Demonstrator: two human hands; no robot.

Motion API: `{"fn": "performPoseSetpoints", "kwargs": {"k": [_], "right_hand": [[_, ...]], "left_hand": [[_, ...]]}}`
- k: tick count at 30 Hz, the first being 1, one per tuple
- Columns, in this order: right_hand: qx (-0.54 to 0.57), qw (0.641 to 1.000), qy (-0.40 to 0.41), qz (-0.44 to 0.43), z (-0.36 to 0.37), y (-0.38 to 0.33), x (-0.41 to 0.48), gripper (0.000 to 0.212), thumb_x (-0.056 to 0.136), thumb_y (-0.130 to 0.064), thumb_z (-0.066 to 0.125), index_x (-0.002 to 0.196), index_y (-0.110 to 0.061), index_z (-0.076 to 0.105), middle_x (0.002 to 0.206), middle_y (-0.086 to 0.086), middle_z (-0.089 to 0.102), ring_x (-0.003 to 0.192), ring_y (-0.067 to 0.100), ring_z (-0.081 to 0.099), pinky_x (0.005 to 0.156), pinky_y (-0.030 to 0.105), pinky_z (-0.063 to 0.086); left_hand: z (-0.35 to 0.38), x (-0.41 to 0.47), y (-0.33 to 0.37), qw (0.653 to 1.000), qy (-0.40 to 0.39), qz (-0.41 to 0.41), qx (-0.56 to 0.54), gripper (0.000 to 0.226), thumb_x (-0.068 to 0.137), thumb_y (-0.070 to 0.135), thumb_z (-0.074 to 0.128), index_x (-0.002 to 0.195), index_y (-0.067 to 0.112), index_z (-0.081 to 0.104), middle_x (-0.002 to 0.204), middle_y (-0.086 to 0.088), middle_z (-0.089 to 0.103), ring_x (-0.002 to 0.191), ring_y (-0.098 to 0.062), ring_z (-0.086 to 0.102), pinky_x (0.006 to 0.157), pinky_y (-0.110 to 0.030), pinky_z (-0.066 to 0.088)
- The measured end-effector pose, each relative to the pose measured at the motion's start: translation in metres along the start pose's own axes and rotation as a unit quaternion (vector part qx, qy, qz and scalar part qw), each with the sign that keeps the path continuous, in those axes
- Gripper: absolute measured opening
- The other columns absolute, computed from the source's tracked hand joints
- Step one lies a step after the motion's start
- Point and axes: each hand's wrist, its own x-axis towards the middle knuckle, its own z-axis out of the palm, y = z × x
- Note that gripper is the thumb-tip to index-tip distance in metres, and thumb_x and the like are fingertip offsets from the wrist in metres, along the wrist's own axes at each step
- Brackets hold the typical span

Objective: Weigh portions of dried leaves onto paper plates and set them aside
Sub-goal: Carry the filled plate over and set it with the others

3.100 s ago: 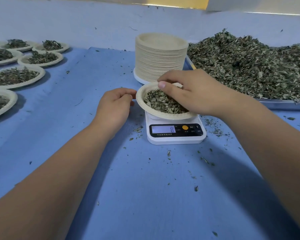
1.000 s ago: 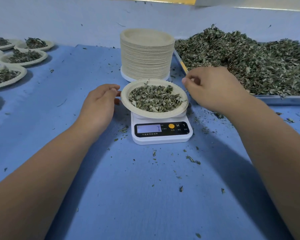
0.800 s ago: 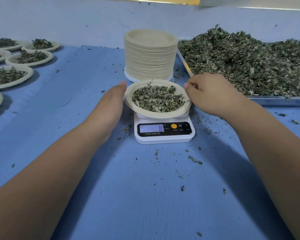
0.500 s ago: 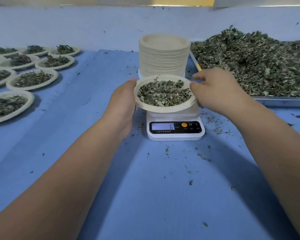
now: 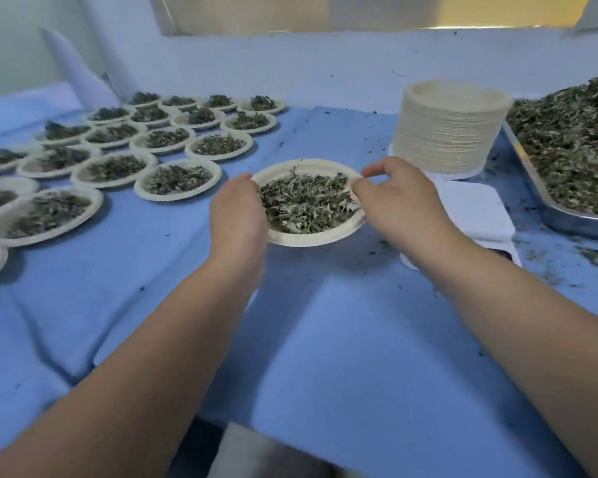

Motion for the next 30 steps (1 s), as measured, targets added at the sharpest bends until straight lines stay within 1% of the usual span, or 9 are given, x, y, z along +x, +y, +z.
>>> {"fn": "performPoseSetpoints", "kwargs": {"k": [2, 4, 8, 11, 14, 17, 22, 27, 30], "right_hand": [[0.115, 0.988, -0.08, 0.064, 0.02, -0.017, -0.004, 0.018, 0.09, -0.025, 0.056, 0.105, -0.022, 0.065, 0.079, 0.001, 0.065, 0.056, 0.014, 0.059, 0.049, 0.022, 0.038], [0.204, 0.957, -0.176, 0.106, 0.041, -0.033, -0.011, 0.015, 0.092, -0.012, 0.053, 0.099, -0.016, 0.066, 0.071, 0.005, 0.062, 0.043, 0.013, 0.054, 0.039, 0.019, 0.034], [0.269, 0.906, -0.291, 0.148, 0.087, -0.058, -0.019, 0.016, 0.096, -0.005, 0.055, 0.109, -0.002, 0.064, 0.077, 0.011, 0.06, 0.044, 0.012, 0.061, 0.04, 0.02, 0.045], [0.263, 0.894, -0.323, 0.165, 0.127, -0.073, -0.022, 0.005, 0.098, -0.004, 0.055, 0.101, -0.005, 0.058, 0.079, 0.012, 0.055, 0.043, 0.013, 0.062, 0.039, 0.021, 0.046], [0.252, 0.888, -0.343, 0.177, 0.164, -0.089, -0.022, 0.005, 0.098, -0.002, 0.053, 0.103, -0.003, 0.054, 0.078, 0.014, 0.055, 0.043, 0.014, 0.063, 0.041, 0.023, 0.05], [0.233, 0.893, -0.343, 0.176, 0.196, -0.104, -0.02, 0.017, 0.098, 0.0, 0.049, 0.114, 0.001, 0.053, 0.077, 0.016, 0.057, 0.04, 0.016, 0.062, 0.042, 0.026, 0.053], [0.207, 0.897, -0.351, 0.169, 0.227, -0.121, -0.016, 0.03, 0.099, 0.002, 0.045, 0.129, 0.003, 0.046, 0.084, 0.018, 0.057, 0.049, 0.019, 0.065, 0.045, 0.03, 0.055], [0.205, 0.881, -0.392, 0.17, 0.219, -0.119, -0.013, 0.018, 0.1, -0.01, 0.052, 0.116, -0.003, 0.054, 0.087, 0.021, 0.066, 0.058, 0.026, 0.071, 0.052, 0.033, 0.059], [0.171, 0.886, -0.406, 0.144, 0.196, -0.11, -0.007, 0.026, 0.098, -0.015, 0.055, 0.122, -0.006, 0.056, 0.109, 0.026, 0.067, 0.064, 0.029, 0.073, 0.061, 0.036, 0.062]], "left_hand": [[-0.026, 0.006, 0.001, 1.0, 0.029, -0.012, -0.001, 0.019, 0.091, 0.021, 0.041, 0.082, 0.03, 0.055, 0.094, 0.0, 0.055, 0.085, -0.018, 0.046, 0.073, -0.04, 0.035], [-0.055, 0.014, 0.005, 0.998, 0.053, -0.028, 0.016, 0.016, 0.09, 0.02, 0.04, 0.079, 0.031, 0.047, 0.094, -0.001, 0.046, 0.085, -0.017, 0.038, 0.074, -0.041, 0.028], [-0.108, 0.034, 0.001, 0.991, 0.129, -0.032, 0.026, 0.025, 0.099, 0.017, 0.044, 0.074, 0.024, 0.045, 0.078, 0.0, 0.044, 0.064, -0.019, 0.038, 0.061, -0.033, 0.035], [-0.14, 0.041, -0.005, 0.983, 0.178, -0.03, 0.037, 0.024, 0.103, 0.015, 0.04, 0.095, 0.005, 0.06, 0.082, -0.01, 0.047, 0.059, -0.013, 0.039, 0.055, -0.026, 0.033], [-0.167, 0.045, -0.011, 0.973, 0.22, -0.026, 0.061, 0.041, 0.1, 0.013, 0.038, 0.131, -0.008, 0.056, 0.115, -0.029, 0.06, 0.095, -0.039, 0.062, 0.071, -0.039, 0.047], [-0.185, 0.044, -0.015, 0.965, 0.235, 0.0, 0.121, 0.052, 0.094, 0.021, 0.038, 0.143, 0.008, 0.052, 0.146, -0.012, 0.055, 0.133, -0.033, 0.051, 0.109, -0.048, 0.042], [-0.186, 0.044, -0.017, 0.929, 0.21, 0.161, 0.26, 0.044, 0.097, 0.016, 0.042, 0.139, 0.009, 0.055, 0.147, -0.007, 0.052, 0.138, -0.024, 0.043, 0.117, -0.041, 0.031], [-0.164, 0.04, -0.017, 0.92, 0.157, 0.212, 0.289, 0.04, 0.096, 0.013, 0.044, 0.135, 0.01, 0.056, 0.138, -0.004, 0.057, 0.13, -0.022, 0.048, 0.109, -0.036, 0.036], [-0.141, 0.035, -0.016, 0.92, 0.127, 0.231, 0.288, 0.038, 0.097, 0.013, 0.045, 0.133, 0.011, 0.057, 0.134, -0.004, 0.059, 0.124, -0.024, 0.053, 0.106, -0.041, 0.039]]}}
